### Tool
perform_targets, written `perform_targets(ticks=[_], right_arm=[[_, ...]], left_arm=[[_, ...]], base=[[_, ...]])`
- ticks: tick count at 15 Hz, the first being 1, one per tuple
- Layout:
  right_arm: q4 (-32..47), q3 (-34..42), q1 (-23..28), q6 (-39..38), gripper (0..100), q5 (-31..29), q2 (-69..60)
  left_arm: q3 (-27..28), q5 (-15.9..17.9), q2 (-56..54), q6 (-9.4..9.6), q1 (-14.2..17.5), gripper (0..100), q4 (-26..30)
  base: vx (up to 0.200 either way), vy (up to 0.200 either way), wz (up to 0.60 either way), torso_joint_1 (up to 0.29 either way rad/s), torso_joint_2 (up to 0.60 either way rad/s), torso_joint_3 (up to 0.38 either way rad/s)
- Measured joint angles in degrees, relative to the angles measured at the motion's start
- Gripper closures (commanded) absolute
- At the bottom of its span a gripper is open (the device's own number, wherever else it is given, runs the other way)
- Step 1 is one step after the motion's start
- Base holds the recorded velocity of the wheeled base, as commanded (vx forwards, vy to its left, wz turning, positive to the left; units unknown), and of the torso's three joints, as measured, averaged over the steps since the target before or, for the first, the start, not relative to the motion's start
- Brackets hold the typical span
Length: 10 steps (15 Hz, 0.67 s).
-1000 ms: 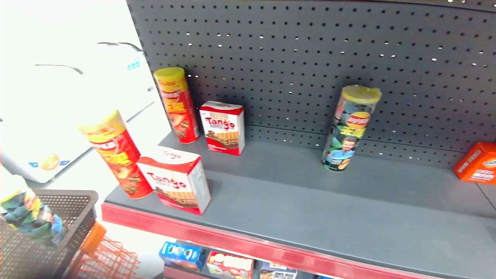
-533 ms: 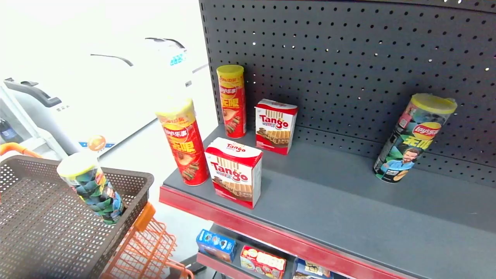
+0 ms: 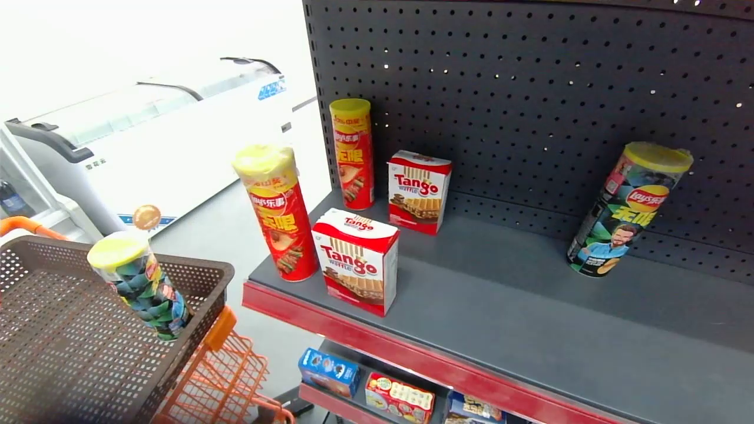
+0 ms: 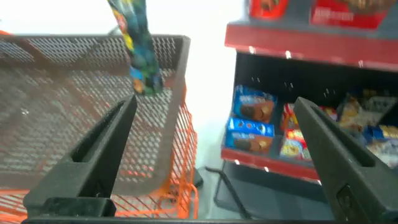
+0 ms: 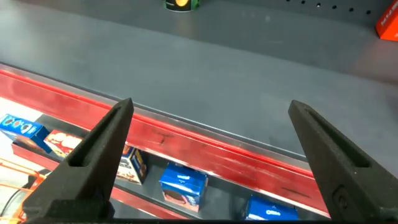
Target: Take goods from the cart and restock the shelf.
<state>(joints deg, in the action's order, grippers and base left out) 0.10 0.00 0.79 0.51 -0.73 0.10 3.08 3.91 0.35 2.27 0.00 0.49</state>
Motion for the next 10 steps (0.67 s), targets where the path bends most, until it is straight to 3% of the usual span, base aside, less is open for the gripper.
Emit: perform_targets(ticks=[2,5,6,10], right_arm=[[0.0,0.0,0.0,0.0,0,0.0,0.0],[0.0,0.0,0.0,0.0,0,0.0,0.0],[0.0,0.0,0.0,0.0,0,0.0,0.0],[0.0,0.0,0.0,0.0,0,0.0,0.0]], left_arm=[[6.7,-2.4,3.7,0.93,0.1,0,2.2],[15.6,-8.9,14.3,1.72,-0.1,0,3.8],[17.4,-9.2,18.3,1.69,0.7,0,4.0],[19.1,-3.3,32.7,2.18,9.3,0,3.6]], base=[[0.000,0.000,0.00,0.000,0.00,0.000],[0.000,0.000,0.00,0.000,0.00,0.000],[0.000,0.000,0.00,0.000,0.00,0.000],[0.000,0.000,0.00,0.000,0.00,0.000]])
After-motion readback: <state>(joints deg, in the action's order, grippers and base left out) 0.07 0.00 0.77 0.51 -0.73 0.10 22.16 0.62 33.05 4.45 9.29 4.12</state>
